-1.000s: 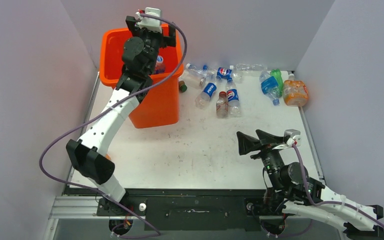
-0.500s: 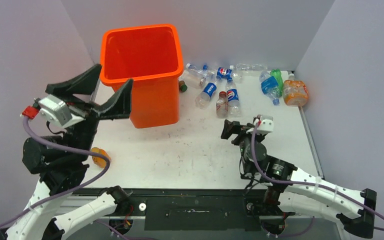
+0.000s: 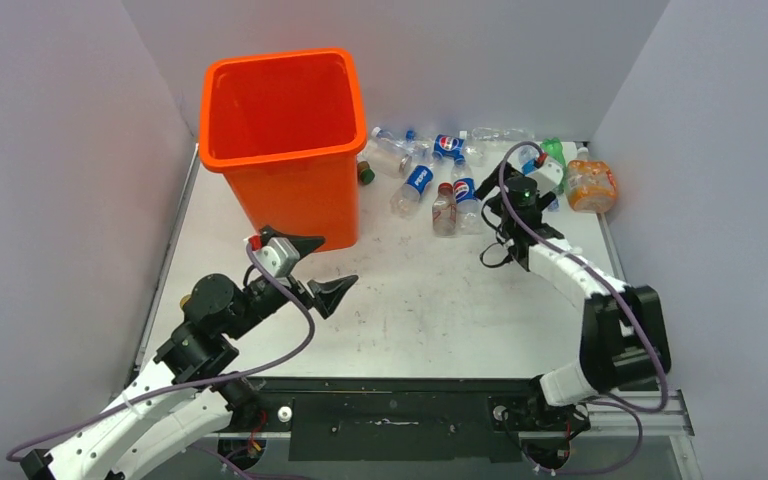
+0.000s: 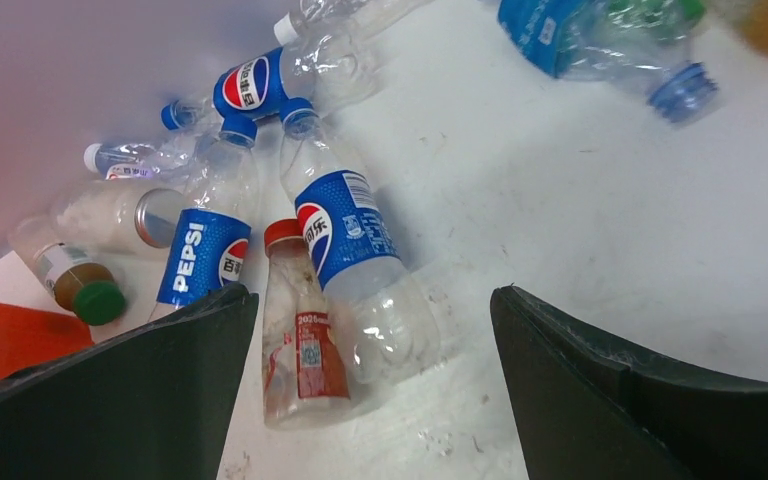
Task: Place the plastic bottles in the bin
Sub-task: Pick up the plastic bottle at the center of the board.
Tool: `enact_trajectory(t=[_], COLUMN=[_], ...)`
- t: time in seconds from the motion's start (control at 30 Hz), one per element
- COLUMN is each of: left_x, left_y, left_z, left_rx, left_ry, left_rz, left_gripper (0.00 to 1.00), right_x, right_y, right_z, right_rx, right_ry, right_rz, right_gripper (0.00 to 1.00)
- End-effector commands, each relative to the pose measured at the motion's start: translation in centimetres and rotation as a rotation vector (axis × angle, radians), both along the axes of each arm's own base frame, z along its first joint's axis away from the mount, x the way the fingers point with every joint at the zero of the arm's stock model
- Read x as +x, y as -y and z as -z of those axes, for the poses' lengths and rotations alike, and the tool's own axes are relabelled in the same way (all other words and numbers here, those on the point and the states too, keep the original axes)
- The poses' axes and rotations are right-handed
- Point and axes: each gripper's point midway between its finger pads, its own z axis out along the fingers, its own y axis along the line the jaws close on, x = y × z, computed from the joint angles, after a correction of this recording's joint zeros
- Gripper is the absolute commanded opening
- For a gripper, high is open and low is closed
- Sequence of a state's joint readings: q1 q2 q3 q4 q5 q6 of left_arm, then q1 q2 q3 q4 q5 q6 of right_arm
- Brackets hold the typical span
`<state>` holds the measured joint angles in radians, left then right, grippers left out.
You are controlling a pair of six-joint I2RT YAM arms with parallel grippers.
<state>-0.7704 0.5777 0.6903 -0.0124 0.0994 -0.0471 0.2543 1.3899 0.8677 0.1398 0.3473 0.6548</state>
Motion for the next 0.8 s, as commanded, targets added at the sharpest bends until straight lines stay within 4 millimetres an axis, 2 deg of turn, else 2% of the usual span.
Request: enact_trajectory(t=[0.0, 0.07, 0.17, 0.37, 0.5, 0.77], left_x=[-1.9, -2.1, -2.4, -2.4, -2.4, -2.2], left_y=[-0.1, 0.1, 0.3, 0.3, 0.6, 0.9], left_z=[-4.4, -3.7, -2.8, -2.9, -2.6, -2.1], left_rx=[-0.15, -0.149, -0.132, -0.122, -0.113, -0.107], left_ry=[0.081, 0.069, 0.051, 0.05, 0.04, 0.023], left_rz=[0.074, 0.087, 0.101, 0.104, 0.113, 0.117], left_gripper=[0.96, 0.96, 0.96, 0.96, 0.96, 0.96], right_x=[5.9, 7.7, 9.3, 10.7, 10.8, 10.0], right_y=[-1.7, -2.0, -2.6, -2.8, -3.6, -4.4], right_z=[0.7, 3.0, 5.3, 7.2, 8.5, 12.3], right_rx=[0.119, 0.101, 0.077, 0.033, 0.057, 0.099], right_ry=[0.058, 0.007, -0.044, -0.086, -0.099, -0.174], right_rz=[-0.131, -0.163, -0.206, -0.234, -0.27, -0.298], right_gripper=[0.9, 0.9, 0.9, 0.9, 0.9, 0.92])
